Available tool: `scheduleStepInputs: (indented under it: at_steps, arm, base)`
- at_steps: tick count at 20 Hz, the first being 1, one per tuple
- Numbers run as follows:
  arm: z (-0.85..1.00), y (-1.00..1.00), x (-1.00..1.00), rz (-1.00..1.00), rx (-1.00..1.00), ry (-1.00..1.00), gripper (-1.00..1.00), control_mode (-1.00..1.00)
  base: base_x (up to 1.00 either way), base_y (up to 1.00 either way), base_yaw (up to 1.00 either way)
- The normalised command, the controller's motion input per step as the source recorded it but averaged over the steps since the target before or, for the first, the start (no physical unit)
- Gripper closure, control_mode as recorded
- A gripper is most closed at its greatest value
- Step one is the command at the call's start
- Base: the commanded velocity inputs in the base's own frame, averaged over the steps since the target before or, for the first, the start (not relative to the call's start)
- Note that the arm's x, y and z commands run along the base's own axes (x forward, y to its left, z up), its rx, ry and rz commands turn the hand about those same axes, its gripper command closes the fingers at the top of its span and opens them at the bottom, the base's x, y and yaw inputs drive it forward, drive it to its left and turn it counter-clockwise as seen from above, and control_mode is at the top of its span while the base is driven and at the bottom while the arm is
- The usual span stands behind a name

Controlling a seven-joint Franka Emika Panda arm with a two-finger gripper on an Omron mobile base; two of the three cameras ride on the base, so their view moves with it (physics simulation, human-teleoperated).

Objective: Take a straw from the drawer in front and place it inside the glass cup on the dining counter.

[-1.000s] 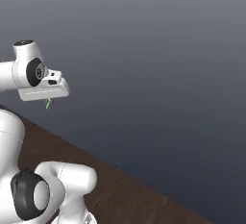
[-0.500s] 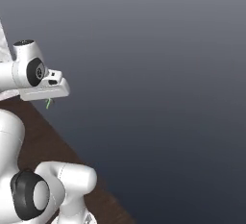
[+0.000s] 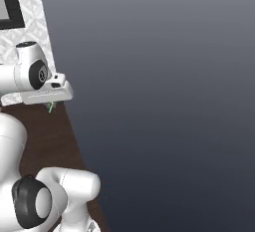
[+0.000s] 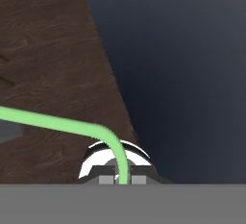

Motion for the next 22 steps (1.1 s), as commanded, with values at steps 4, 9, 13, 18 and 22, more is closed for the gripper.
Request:
scheduleStepInputs:
  at_steps: [4,9,13,18,22]
  arm:
    - [0.0,0.0,0.0,0.0,0.0,0.0,1.0,1.0]
    - [0.0,0.0,0.0,0.0,0.0,0.0,1.0,1.0]
    - [0.0,0.0,0.0,0.0,0.0,0.0,1.0,1.0]
    - [0.0,0.0,0.0,0.0,0.0,0.0,1.0,1.0]
    - [0.0,0.0,0.0,0.0,0.0,0.0,1.0,1.0]
  base:
    - [1.0,-0.07,0.48]
    - [1.0,0.0,0.4]
    - [1.0,0.0,0.38]
    - [1.0,0.0,0.41]
    - [1.0,-0.03,0.5]
